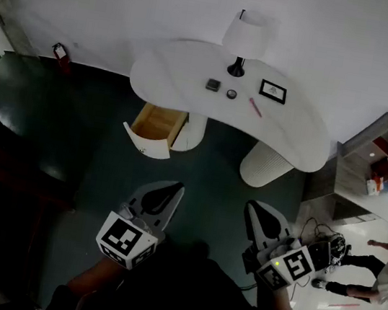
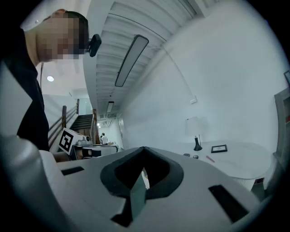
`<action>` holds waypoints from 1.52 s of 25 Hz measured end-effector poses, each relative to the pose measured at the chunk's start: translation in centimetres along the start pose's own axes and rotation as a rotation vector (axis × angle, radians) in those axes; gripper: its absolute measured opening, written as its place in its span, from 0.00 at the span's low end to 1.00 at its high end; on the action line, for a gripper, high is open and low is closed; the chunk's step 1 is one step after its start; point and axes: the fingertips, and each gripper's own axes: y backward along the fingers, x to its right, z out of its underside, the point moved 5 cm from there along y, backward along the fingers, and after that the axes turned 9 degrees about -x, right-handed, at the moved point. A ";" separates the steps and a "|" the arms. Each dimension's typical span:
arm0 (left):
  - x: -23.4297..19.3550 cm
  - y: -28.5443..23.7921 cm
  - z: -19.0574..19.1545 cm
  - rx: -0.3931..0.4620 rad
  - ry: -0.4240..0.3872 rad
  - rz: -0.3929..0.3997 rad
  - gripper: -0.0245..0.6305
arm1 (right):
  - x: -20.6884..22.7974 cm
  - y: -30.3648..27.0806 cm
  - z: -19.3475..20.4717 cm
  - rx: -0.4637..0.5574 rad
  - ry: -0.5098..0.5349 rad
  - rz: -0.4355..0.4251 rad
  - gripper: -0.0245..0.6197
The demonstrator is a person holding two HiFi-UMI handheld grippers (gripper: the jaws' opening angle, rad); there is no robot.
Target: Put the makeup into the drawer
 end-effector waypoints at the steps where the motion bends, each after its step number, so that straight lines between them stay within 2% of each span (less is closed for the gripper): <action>1: 0.1 0.1 0.1 -0.003 0.003 -0.001 0.05 | -0.2 -0.1 -0.3 0.013 -0.015 -0.007 0.06; 10: 1.0 -0.9 0.1 -0.005 0.002 -0.008 0.05 | 0.6 0.7 -0.4 0.024 -0.031 -0.021 0.06; 19: 4.4 -4.1 -1.2 0.001 -0.018 -0.005 0.05 | 4.6 4.0 -0.3 0.085 -0.098 -0.013 0.06; 27: 6.9 -6.7 -2.1 0.000 -0.023 0.004 0.05 | 8.0 6.5 0.6 0.067 -0.146 -0.004 0.06; 32: 6.6 -8.2 -2.1 -0.001 -0.010 0.003 0.05 | 9.5 6.3 0.8 0.059 -0.158 0.006 0.06; 38: 3.5 -10.1 -2.5 0.013 0.007 -0.006 0.05 | 11.1 3.5 0.2 0.041 -0.152 0.004 0.06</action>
